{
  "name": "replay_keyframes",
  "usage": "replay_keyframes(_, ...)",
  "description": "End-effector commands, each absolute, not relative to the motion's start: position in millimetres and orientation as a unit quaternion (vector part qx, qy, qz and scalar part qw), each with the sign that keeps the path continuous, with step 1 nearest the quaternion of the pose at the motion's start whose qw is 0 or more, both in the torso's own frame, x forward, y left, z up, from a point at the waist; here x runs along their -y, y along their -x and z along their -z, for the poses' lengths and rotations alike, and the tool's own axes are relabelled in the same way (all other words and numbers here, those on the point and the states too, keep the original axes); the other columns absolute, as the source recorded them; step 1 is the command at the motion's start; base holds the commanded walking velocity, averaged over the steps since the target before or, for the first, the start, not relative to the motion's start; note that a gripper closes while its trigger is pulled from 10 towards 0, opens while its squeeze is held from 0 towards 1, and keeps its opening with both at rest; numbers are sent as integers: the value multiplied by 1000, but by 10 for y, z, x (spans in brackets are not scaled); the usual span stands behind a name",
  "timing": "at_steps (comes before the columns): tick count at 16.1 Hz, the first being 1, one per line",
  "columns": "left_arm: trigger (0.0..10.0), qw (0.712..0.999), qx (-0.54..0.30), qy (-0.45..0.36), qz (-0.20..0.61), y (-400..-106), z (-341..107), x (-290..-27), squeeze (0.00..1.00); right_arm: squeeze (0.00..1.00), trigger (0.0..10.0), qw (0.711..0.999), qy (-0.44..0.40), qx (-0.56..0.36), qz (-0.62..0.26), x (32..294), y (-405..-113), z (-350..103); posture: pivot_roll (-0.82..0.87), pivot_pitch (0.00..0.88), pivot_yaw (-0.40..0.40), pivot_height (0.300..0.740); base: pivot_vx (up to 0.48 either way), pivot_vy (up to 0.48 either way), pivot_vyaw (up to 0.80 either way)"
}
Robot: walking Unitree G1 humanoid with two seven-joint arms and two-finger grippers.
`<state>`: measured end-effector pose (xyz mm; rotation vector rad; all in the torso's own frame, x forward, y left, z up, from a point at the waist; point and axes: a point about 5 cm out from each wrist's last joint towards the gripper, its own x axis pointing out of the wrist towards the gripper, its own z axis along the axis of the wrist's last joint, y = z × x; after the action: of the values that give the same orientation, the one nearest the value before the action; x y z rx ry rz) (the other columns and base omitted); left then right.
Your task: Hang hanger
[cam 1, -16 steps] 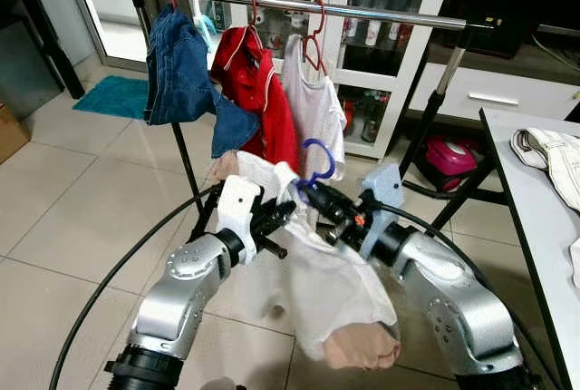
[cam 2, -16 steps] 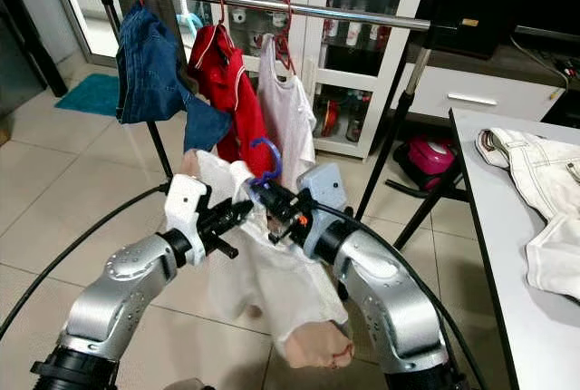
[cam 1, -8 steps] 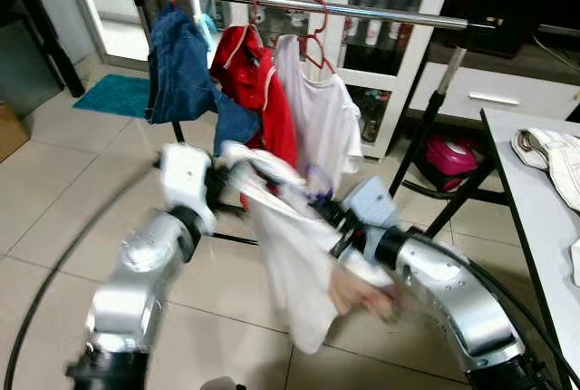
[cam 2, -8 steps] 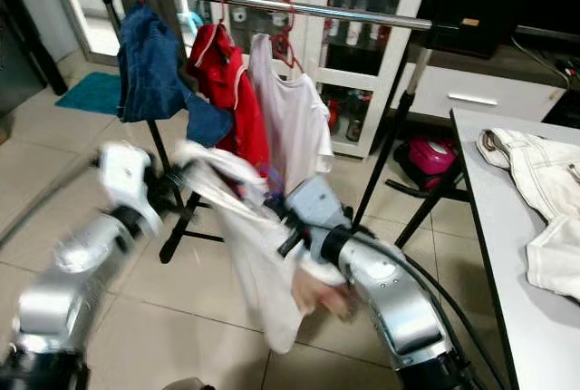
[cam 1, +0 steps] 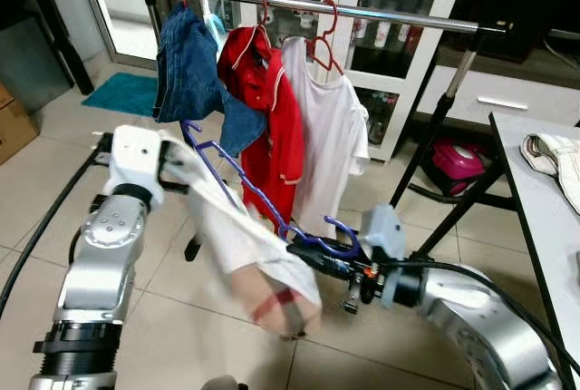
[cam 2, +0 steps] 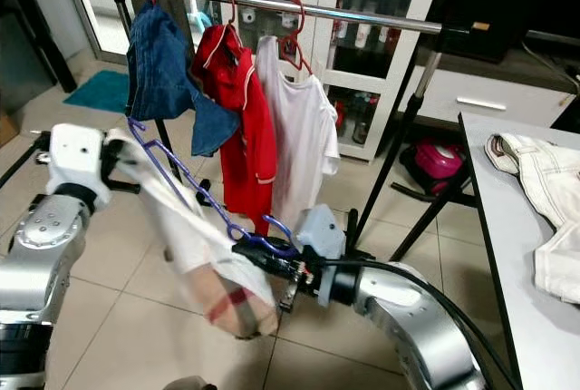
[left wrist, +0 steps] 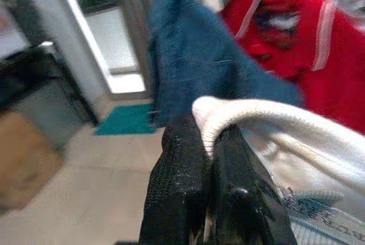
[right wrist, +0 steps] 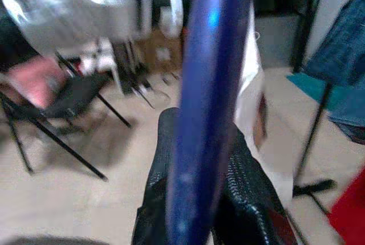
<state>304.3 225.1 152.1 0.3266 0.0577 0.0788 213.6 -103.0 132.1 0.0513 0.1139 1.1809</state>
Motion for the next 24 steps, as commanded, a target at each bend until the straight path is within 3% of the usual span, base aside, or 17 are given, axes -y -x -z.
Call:
replay_keyframes(1,0,978,-20,-185,-92,-3070,-1589,-2443,0,0,0,824,-61,-32,-562,1099,-2120,-1436,2,0,7,740,0,0,0)
replay_keyframes(5,0,984,-53,-158,-69,-3035,-1383,-2416,0,0,0,826,-155,19,-542,1130,-2175,-1627,7,0,6,740,0,0,0)
replay_keyframes(6,0,987,-73,-138,47,-3000,-1279,-2111,0,0,0,850,-158,31,-501,1118,-2291,-1667,10,0,4,740,0,0,0)
replay_keyframes(7,0,983,-70,-131,112,-2967,-1258,-1927,0,0,0,872,-151,30,-464,1113,-2391,-1656,7,0,3,740,0,0,0)
replay_keyframes(9,0,947,-63,-79,305,-2788,-1271,-1333,0,0,0,945,-91,21,-313,1123,-2734,-1539,13,0,-2,740,0,0,0)
replay_keyframes(11,0,910,-76,-54,405,-2589,-1305,-1131,0,0,0,972,-95,35,-213,1195,-2902,-1530,16,0,-1,740,0,0,0)
replay_keyframes(14,0,934,-66,-58,346,-2557,-1366,-1366,0,0,0,983,-64,32,-167,1301,-2957,-1487,37,0,-13,740,0,0,0)
replay_keyframes(15,0,950,-57,-56,301,-2559,-1353,-1505,0,0,9176,986,-53,-13,-160,1334,-2941,-1373,40,0,-17,740,0,0,0)
replay_keyframes(16,0,963,-54,-50,261,-2563,-1334,-1602,0,0,10000,985,-48,-19,-164,1352,-2906,-1332,45,0,-29,740,0,0,0)
replay_keyframes(17,10000,974,-57,-39,218,-2568,-1287,-1694,0,0,10000,986,-27,-40,-160,1380,-2836,-1233,48,0,-28,740,0,0,0)
replay_keyframes(19,10000,982,-88,-33,161,-2595,-1191,-1784,0,0,10000,986,-25,-52,-156,1393,-2764,-1162,35,0,-21,740,0,0,-788)
replay_keyframes(21,10000,989,-73,3,129,-2655,-1187,-1740,0,0,10000,991,-32,-22,-131,1435,-2702,-1204,5,0,-9,740,0,0,-800)
replay_keyframes(24,10000,998,-24,-4,58,-2778,-1228,-1748,0,0,10000,994,-44,-23,-98,1447,-2688,-1252,-23,0,16,740,0,0,-800)
